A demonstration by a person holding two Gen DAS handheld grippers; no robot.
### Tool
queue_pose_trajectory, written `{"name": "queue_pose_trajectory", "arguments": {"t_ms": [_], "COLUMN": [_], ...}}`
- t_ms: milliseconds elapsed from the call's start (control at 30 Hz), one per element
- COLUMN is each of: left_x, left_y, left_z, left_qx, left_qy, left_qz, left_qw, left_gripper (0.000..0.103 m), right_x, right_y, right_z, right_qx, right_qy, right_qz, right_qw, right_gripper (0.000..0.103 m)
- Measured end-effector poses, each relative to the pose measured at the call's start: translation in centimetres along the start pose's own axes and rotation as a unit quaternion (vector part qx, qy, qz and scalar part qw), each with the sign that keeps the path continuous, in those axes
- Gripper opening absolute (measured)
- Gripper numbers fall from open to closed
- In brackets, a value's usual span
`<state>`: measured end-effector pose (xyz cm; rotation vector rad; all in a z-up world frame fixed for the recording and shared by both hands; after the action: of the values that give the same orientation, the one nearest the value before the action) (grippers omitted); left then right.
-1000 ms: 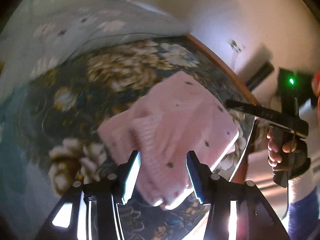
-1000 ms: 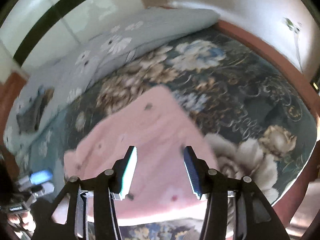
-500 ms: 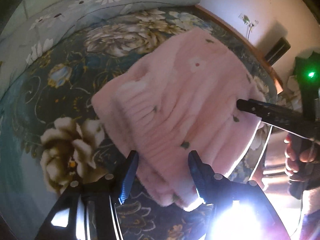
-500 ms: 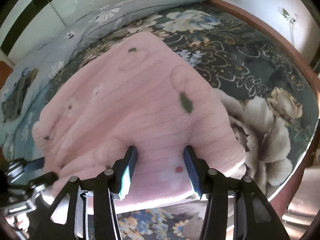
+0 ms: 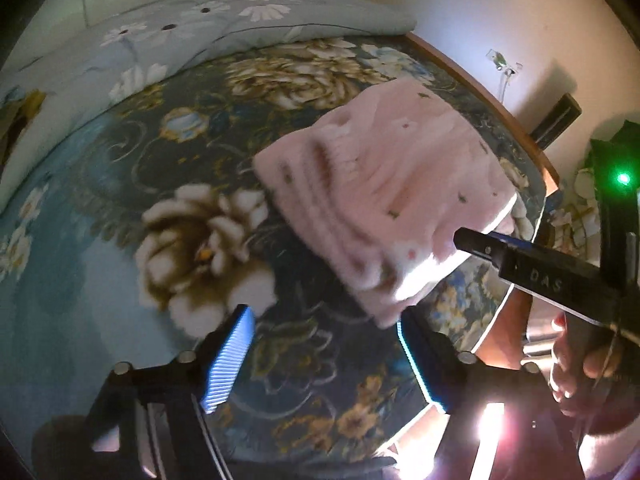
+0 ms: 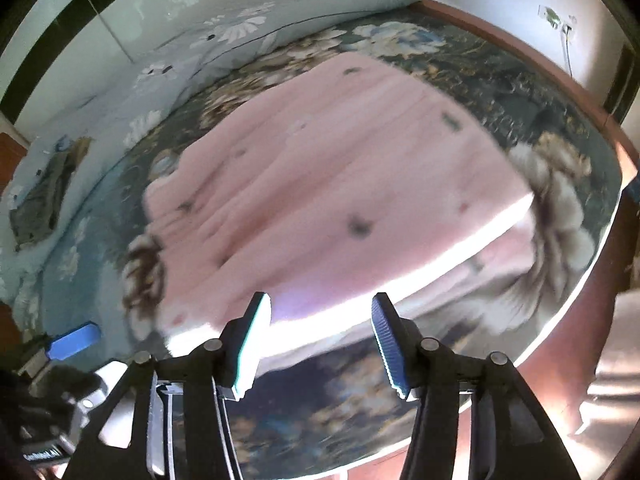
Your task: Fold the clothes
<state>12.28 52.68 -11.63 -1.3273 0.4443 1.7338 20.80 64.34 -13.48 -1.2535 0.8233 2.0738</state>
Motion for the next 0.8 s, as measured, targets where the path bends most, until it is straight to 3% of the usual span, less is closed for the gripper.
{"name": "queue_pose_trajectory", "arguments": {"t_ms": [167,200,267,433,667,800], "left_x": [-0.9,-1.1,-1.4,-1.7,-3.0,-3.4], "left_y": [2.3,2.9,3.8,5.5,7.9,9.6], "left_z": [-2.7,-3.2,-4.1,-6.4,-6.4,-6.5], "left_qx": [-0.017,-0.022,-0.026,-0.041,-0.093,-0.126], "left_qy": [0.004,0.003,-0.002,-0.016,-0.044,-0.047], "left_qz": [0.013,0.016,0.021,0.024,0.005,0.000], "left_qw": [0.9998,0.9996,0.9994,0.9988,0.9947,0.9909], "left_gripper": [0.089,0.090,0.095,0.103,0.103,0.103], "right_x": [0.2,0.3,0.5,0.8,-0.3,-1.9], "right_y": [2.7,3.0,3.7,5.4,5.1,5.5], "right_z": [-3.0,-3.6,-4.6,-6.3,-7.1,-7.1], "right_qx": [0.021,0.032,0.055,0.071,0.113,0.093], "right_qy": [0.003,0.004,0.005,0.019,-0.001,-0.030], "right_qz": [0.011,0.015,0.024,0.028,0.010,-0.015], "right_qw": [1.000,0.999,0.998,0.997,0.994,0.995], "right_gripper": [0.057,0.067,0.078,0.081,0.082,0.082]}}
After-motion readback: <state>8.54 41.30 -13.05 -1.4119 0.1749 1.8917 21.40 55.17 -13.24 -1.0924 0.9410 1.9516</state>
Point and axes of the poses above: each gripper's, at about its wrist camera, not at the fingertips, and x roughly the way its jaws point, y to its left, z to its top, the point moved 10 cm from there along x, roughly the way its jaws point, and after that the axes turned 1 degree about x, right-handed, at the moved point
